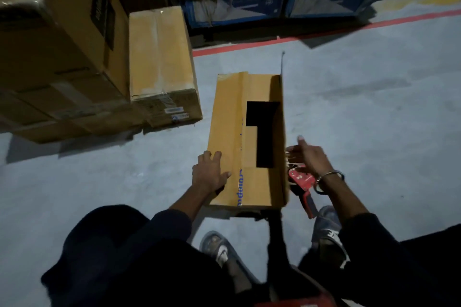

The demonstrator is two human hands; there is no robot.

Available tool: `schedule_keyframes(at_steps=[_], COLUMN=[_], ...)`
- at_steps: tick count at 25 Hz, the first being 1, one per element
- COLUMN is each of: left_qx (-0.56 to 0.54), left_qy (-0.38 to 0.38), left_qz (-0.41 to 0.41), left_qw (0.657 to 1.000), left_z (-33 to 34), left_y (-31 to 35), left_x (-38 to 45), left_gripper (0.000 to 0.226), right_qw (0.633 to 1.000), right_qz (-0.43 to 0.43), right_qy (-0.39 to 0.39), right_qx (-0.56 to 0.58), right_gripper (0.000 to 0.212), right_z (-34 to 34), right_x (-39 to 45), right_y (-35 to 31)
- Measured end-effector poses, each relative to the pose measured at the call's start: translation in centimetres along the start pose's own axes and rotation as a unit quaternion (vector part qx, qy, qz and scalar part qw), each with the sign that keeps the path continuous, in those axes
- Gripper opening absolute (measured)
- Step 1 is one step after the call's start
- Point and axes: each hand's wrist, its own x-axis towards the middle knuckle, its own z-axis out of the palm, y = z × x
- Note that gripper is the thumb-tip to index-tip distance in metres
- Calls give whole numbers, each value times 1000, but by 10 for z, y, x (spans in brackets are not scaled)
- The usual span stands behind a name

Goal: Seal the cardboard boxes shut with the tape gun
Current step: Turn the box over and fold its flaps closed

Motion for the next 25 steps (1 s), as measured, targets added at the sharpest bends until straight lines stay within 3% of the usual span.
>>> schedule_keyframes(at_steps=[2, 3, 5, 8, 11, 15, 18, 20, 23, 24, 25], left_qx=[-171, -256, -338, -339, -307, -246, -275, -329, -368, -376, -377], left_qy=[-30, -47, -66, -61, -61, -16, 21, 15, 25, 54, 90], left_qz=[-108, -150, -203, -253, -286, -291, -293, -292, -285, -262, -228], left_qw=[979, 954, 917, 904, 906, 924, 915, 898, 885, 887, 893], left_z=[15, 23, 32, 36, 43, 60, 71, 74, 68, 63, 58], left_y=[-5, -7, -6, 2, 10, 19, 19, 18, 19, 23, 28], left_x=[-9, -13, -21, -31, -41, -44, -40, -34, -25, -22, -21], left_gripper=[102, 116, 130, 115, 104, 106, 105, 107, 130, 132, 127], right_qw=[994, 988, 996, 997, 999, 1000, 999, 999, 976, 973, 980], right_qz=[-30, -24, 22, 36, 20, 12, 23, 23, 128, 156, 174], right_qy=[-34, -35, -44, -47, 2, 20, -4, -30, -43, -12, 26], right_qx=[-103, -146, -81, 49, 44, -12, -42, -10, 170, 170, 92], right_gripper=[36, 43, 71, 89, 101, 115, 122, 111, 67, 60, 52], right_z=[32, 42, 64, 97, 107, 113, 120, 111, 87, 77, 69], right_x=[-8, -12, -14, -26, -36, -22, -6, 3, 10, 17, 23], right_y=[28, 46, 81, 96, 104, 118, 126, 132, 143, 150, 159])
